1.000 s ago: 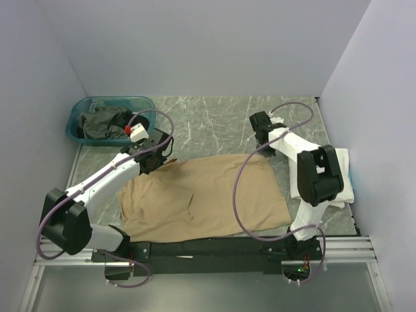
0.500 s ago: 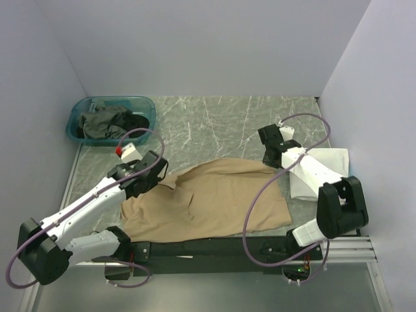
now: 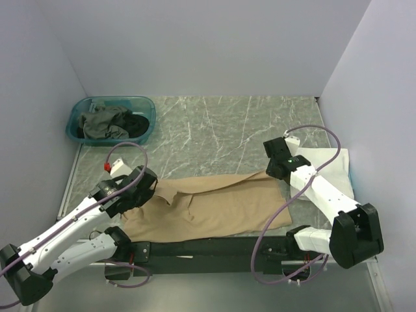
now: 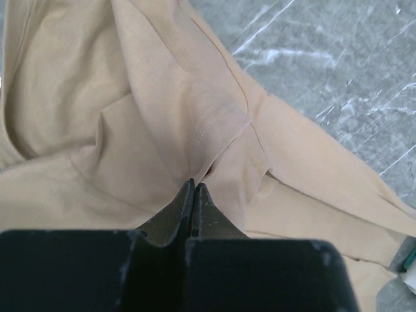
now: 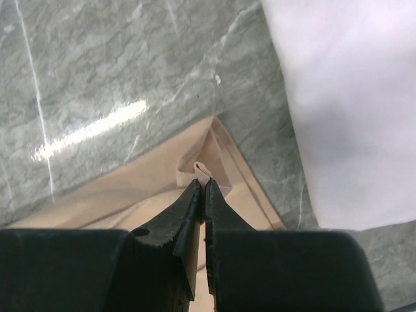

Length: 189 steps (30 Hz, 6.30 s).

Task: Fold and stack the t-shirts
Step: Fold the tshirt

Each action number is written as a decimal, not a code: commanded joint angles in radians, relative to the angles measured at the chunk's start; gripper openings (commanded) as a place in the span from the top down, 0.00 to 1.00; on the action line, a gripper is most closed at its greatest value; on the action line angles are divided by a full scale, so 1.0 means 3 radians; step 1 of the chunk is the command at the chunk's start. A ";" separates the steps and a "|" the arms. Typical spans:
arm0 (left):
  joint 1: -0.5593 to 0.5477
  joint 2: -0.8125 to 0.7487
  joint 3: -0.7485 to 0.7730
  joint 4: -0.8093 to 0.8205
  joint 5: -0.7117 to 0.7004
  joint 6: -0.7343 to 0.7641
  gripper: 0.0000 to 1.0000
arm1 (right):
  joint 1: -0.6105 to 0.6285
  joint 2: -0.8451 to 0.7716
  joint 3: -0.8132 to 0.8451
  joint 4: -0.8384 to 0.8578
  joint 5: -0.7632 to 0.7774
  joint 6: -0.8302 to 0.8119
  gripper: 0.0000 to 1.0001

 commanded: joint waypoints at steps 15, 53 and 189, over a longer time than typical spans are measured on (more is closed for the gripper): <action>-0.0222 -0.0385 0.0069 -0.0772 0.0294 -0.0550 0.99 | 0.0076 -0.0463 -0.0158 -0.0281 0.0193 0.0102 0.91; -0.0273 0.0698 -0.0212 0.1160 0.0682 0.0499 0.01 | 0.0628 0.0001 -0.0444 0.0588 -0.1111 0.0086 0.19; -0.0910 0.1437 -0.0067 0.2455 0.1455 0.0996 0.01 | 0.1134 -0.1568 -0.1012 -0.0214 -0.1111 0.0567 0.00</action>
